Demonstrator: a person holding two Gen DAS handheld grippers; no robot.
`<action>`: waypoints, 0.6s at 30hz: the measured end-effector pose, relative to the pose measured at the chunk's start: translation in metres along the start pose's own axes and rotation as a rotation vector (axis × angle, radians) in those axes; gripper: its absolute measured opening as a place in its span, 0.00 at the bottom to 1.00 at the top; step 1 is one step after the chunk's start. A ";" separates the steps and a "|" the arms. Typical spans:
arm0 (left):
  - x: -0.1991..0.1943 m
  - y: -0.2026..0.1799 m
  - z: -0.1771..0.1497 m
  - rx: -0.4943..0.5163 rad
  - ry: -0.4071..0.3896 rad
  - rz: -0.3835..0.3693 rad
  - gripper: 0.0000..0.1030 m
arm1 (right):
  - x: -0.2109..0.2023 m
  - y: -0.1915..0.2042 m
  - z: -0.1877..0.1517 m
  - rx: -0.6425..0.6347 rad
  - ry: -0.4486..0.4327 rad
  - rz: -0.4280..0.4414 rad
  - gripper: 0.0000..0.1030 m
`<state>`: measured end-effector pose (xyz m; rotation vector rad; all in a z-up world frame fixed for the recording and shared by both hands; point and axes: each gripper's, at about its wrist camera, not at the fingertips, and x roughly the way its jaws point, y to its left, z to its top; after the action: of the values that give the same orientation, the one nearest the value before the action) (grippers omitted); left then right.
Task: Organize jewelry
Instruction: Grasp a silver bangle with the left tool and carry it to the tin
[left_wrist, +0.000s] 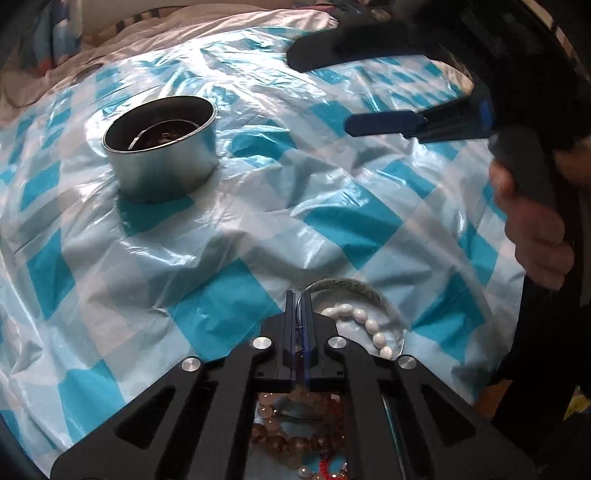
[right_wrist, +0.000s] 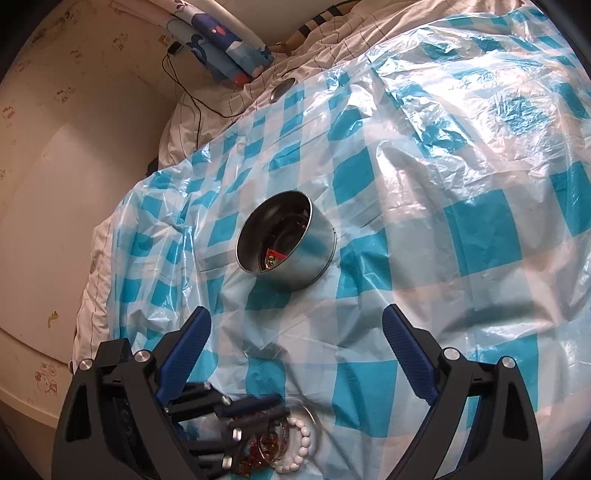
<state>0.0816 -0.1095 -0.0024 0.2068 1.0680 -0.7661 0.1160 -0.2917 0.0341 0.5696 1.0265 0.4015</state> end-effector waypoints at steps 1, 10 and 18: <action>-0.001 0.001 0.001 -0.005 -0.004 -0.005 0.02 | 0.000 0.000 0.000 -0.003 0.001 0.001 0.88; -0.055 0.063 0.009 -0.255 -0.210 -0.053 0.02 | 0.000 0.007 -0.005 -0.040 0.025 0.025 0.88; -0.078 0.109 -0.002 -0.382 -0.271 0.002 0.03 | 0.043 0.072 -0.054 -0.396 0.340 0.122 0.88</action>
<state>0.1313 0.0072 0.0403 -0.2162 0.9343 -0.5559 0.0848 -0.1970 0.0274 0.2096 1.1994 0.8088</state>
